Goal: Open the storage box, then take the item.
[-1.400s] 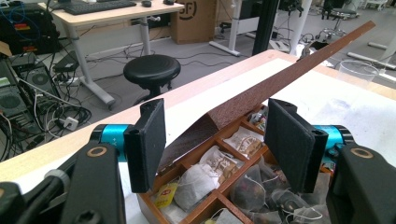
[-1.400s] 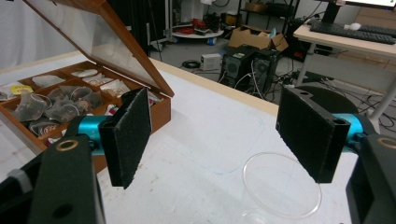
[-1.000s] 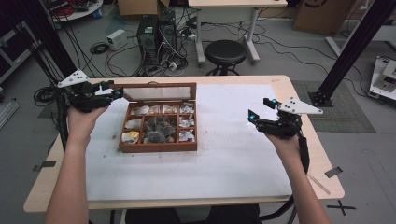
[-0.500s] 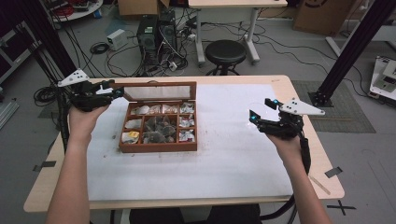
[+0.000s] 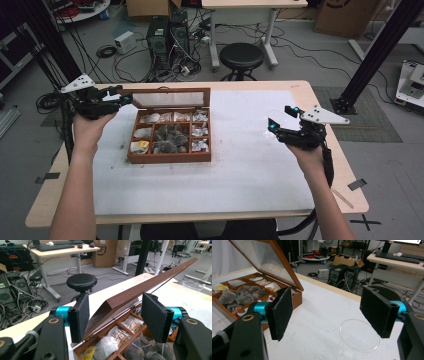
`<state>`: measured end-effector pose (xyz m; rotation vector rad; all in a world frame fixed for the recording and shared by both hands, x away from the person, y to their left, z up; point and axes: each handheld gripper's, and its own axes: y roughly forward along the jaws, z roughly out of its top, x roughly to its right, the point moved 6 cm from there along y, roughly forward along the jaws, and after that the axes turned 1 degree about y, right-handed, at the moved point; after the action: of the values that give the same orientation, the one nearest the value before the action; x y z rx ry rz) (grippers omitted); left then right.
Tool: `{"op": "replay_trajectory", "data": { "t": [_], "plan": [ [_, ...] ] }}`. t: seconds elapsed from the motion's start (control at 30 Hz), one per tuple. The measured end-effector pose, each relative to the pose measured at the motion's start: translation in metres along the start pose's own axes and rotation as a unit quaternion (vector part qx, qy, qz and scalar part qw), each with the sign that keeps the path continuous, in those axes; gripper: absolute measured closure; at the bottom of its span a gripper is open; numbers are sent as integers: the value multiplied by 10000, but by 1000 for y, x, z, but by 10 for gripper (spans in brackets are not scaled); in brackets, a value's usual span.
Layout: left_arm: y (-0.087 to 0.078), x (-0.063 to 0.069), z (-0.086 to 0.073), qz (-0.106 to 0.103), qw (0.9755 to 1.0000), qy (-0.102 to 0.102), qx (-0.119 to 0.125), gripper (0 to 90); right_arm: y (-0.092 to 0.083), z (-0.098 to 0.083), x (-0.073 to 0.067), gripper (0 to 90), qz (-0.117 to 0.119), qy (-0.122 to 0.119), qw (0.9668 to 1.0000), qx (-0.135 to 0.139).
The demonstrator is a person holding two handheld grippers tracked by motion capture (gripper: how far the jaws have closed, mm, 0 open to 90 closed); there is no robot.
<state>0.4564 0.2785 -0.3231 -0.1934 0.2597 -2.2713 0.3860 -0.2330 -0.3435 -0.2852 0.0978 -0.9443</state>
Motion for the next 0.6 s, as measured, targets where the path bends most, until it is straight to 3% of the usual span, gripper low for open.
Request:
{"op": "replay_trajectory", "data": {
  "t": [0.4,0.6],
  "plan": [
    [0,0,-1,-42,10000,-42,12,400,3,2,-6,272,53,-15,10000,-10],
    [0,0,-2,-63,10000,-57,22,397,12,6,-22,272,294,-130,9995,-60]
  ]
}}
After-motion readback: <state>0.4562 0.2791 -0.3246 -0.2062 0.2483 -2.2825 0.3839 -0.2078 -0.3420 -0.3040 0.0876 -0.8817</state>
